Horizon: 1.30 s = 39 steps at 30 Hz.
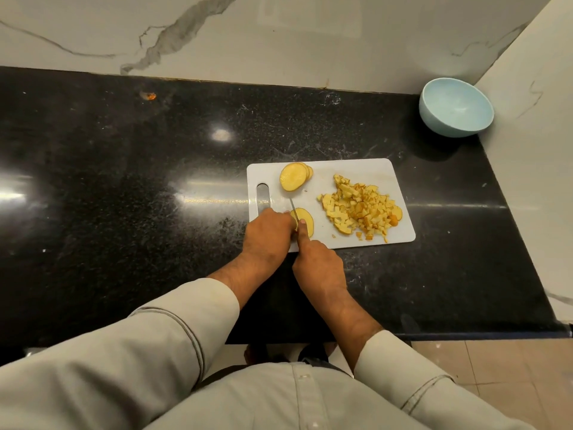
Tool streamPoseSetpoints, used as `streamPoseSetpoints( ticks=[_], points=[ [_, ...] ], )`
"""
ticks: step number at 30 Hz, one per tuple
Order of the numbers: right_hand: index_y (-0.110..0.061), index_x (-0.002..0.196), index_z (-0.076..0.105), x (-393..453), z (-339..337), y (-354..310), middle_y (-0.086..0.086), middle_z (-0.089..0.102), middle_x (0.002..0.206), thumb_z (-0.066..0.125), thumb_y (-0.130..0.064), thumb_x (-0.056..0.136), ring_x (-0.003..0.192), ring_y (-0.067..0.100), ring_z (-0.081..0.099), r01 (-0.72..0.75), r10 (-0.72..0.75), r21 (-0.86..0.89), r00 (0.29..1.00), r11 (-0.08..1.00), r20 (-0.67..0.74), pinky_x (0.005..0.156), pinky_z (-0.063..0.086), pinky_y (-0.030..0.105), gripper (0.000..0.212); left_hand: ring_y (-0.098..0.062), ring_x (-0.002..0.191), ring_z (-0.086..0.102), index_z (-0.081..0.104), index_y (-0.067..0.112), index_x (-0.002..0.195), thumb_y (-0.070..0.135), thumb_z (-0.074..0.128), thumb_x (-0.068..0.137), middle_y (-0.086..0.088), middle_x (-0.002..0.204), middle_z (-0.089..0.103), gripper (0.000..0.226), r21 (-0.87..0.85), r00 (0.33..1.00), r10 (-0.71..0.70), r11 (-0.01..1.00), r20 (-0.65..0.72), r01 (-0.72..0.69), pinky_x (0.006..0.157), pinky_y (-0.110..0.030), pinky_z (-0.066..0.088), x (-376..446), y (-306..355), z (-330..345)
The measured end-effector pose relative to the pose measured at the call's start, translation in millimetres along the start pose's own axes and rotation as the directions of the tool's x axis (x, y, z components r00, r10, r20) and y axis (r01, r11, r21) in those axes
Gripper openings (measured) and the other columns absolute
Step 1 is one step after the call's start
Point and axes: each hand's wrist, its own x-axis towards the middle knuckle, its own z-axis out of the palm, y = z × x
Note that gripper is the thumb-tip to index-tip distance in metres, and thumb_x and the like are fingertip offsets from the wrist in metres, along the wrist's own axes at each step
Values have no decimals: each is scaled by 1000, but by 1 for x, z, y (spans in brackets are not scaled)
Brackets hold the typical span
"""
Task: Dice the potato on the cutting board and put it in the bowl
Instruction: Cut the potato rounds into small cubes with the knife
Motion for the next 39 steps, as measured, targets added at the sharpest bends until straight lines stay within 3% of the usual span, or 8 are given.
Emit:
streamPoseSetpoints(
  ticks=[4, 9, 14, 18, 23, 27, 35, 39],
  points=[
    [-25, 153, -3, 1, 1, -1, -1, 37, 73, 37, -16, 90, 64, 21, 43, 0, 1, -54, 1000, 999, 29, 58, 36, 35, 75, -23, 85, 58, 65, 23, 106, 28, 42, 100, -3, 86, 59, 24, 53, 999, 28, 998, -23, -26, 59, -31, 39, 1, 0, 0],
    [-25, 153, -6, -23, 3, 8, 7, 56, 91, 39, -17, 92, 77, 27, 60, 3, 2, -93, 999, 996, 48, 60, 36, 35, 76, -21, 85, 59, 66, 25, 104, 28, 44, 101, -1, 86, 63, 22, 122, 998, 41, 992, -42, -35, 60, -29, 38, 1, -1, 1],
    [-26, 153, -9, -70, 10, 25, 4, 60, 98, 35, -19, 96, 82, 24, 62, 14, -8, -88, 998, 996, 69, 62, 36, 32, 72, -23, 88, 61, 67, 26, 110, 34, 41, 101, -2, 92, 66, 28, 96, 998, 46, 994, -36, -43, 68, -31, 44, 4, -5, 3],
    [-30, 152, -10, -93, 8, 37, -2, 57, 93, 32, -25, 100, 75, 16, 59, 4, 0, -72, 999, 997, 53, 62, 39, 29, 67, -25, 88, 63, 64, 23, 113, 40, 46, 98, -3, 95, 68, 29, 66, 996, 88, 994, -25, -86, 64, -29, 37, 1, -6, 5],
    [-31, 153, 1, -81, -3, 23, -5, 50, 78, 33, -25, 99, 69, 18, 61, 2, -6, -57, 997, 998, -74, 58, 43, 31, 63, -28, 97, 57, 69, 21, 114, 29, 56, 95, 3, 136, 55, 25, -66, 980, 173, 981, -101, -180, 71, -35, 47, -9, -18, 11],
    [-28, 154, 2, -50, -7, 12, -2, 48, 76, 37, -20, 95, 69, 24, 62, 20, -27, -78, 996, 997, -86, 56, 42, 34, 69, -25, 79, 55, 73, 18, 104, 24, 59, 92, 6, 116, 67, 20, -41, 955, 242, 967, -173, -252, 63, -35, 48, -11, -24, 13],
    [-23, 154, 2, -18, -5, 4, 9, 60, 88, 40, -15, 93, 74, 29, 62, 43, -48, -99, 998, 994, -49, 55, 35, 34, 72, -17, 91, 55, 68, 23, 105, 27, 43, 97, 9, 109, 66, 27, 101, 971, 232, 969, -57, -226, 70, -31, 46, -4, -18, 5],
    [-23, 154, 2, -14, -3, 0, 8, 52, 82, 40, -15, 93, 76, 30, 61, 42, -43, -69, 999, 997, -21, 56, 36, 35, 72, -18, 96, 54, 65, 22, 108, 19, 43, 96, 7, 110, 64, 26, 149, 964, 263, 955, -26, -257, 70, -30, 45, -4, -15, 5]
  ],
)
